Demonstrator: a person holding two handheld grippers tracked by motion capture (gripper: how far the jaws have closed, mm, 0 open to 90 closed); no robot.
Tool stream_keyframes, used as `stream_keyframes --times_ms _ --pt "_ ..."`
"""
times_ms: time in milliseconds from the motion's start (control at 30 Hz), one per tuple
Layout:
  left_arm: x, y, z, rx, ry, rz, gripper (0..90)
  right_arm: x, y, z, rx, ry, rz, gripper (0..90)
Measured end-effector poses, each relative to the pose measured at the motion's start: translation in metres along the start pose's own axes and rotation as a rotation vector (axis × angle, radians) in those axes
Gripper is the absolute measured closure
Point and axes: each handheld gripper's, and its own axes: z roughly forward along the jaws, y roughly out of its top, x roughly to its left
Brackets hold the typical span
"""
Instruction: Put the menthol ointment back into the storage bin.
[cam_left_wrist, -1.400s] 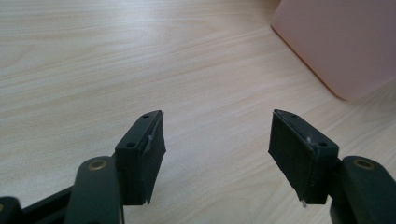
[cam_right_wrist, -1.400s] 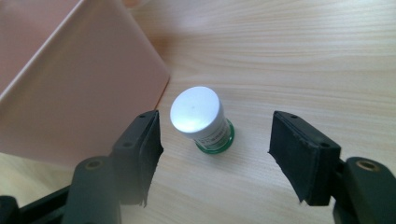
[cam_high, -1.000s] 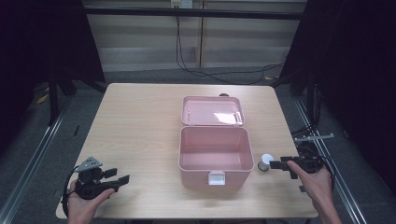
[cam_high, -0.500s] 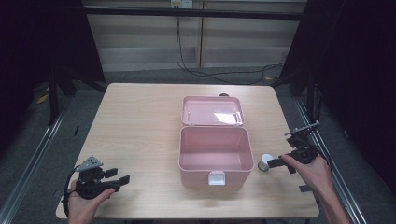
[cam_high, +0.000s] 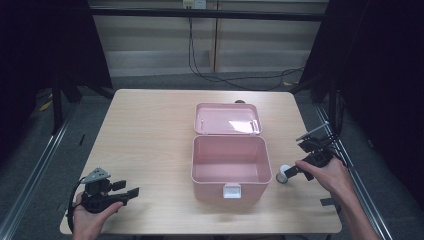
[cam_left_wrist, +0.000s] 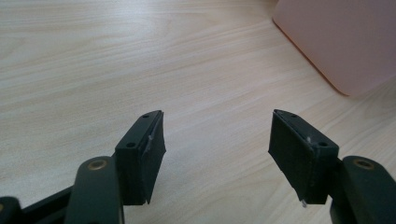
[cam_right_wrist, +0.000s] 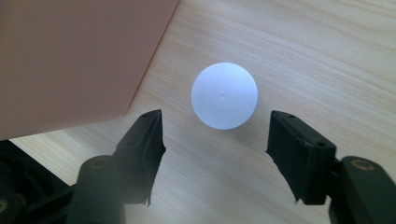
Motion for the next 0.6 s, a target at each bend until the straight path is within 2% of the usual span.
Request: stream_keyframes --times_ms 200,333,400,467,600 --pt "0.0 0.0 0.0 -0.006 0.002 -0.008 36.0 0.004 0.011 0.004 0.059 -0.011 -0.01 39.2" --pt "0.0 0.0 -0.001 -0.01 0.007 -0.007 36.0 0.003 0.016 0.008 0.086 -0.019 -0.003 40.0" --pt "0.001 0.0 -0.001 -0.005 0.006 -0.006 36.0 0.003 0.017 0.008 0.081 -0.017 -0.002 40.3" --pt "0.0 0.0 -0.001 -0.006 0.005 -0.007 36.0 0.003 0.02 0.011 0.109 -0.025 -0.004 40.5" --pt "0.0 0.0 -0.001 -0.013 0.011 -0.011 36.0 0.003 0.024 0.014 0.127 -0.036 0.001 41.7"
